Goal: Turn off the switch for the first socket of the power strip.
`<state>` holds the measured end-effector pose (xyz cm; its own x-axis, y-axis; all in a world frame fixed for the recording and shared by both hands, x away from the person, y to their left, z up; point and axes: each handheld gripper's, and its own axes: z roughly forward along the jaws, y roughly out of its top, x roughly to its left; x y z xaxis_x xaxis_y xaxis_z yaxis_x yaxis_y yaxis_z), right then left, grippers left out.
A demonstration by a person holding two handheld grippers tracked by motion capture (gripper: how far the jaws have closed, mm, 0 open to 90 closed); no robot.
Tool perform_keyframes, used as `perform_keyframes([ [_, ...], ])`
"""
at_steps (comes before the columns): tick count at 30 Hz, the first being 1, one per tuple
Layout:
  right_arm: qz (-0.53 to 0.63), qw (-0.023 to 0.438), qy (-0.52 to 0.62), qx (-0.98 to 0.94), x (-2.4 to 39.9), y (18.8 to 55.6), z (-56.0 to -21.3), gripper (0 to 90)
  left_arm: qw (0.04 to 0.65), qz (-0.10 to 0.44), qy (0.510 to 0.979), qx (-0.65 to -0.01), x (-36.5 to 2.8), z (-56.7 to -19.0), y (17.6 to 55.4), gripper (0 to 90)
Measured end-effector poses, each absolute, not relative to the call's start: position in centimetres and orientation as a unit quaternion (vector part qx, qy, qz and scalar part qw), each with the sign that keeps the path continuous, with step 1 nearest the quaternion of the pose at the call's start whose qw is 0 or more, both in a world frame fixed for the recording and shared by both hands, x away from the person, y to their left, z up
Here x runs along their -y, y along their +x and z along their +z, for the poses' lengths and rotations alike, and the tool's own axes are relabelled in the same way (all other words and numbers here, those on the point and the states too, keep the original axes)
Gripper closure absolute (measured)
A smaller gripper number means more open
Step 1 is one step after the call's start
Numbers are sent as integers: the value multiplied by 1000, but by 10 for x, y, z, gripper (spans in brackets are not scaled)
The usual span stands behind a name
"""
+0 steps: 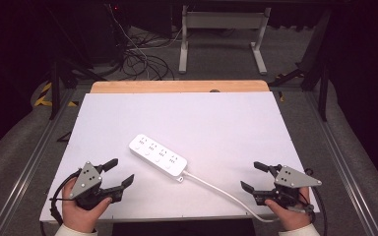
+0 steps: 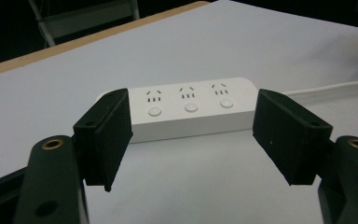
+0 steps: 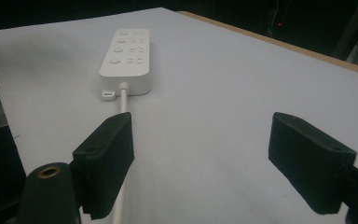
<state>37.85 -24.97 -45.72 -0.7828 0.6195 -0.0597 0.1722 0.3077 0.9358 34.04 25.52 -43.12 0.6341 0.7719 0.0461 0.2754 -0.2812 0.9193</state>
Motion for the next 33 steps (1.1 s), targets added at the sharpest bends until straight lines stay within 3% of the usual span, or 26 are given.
perform_keyframes([
  [17,525,196,250,-789,251,379,-460,213,494,206,783,-316,-224,-409,369,303],
  [33,525,193,246,-792,252,380,-460,213,476,213,807,-278,-196,-398,382,313],
])
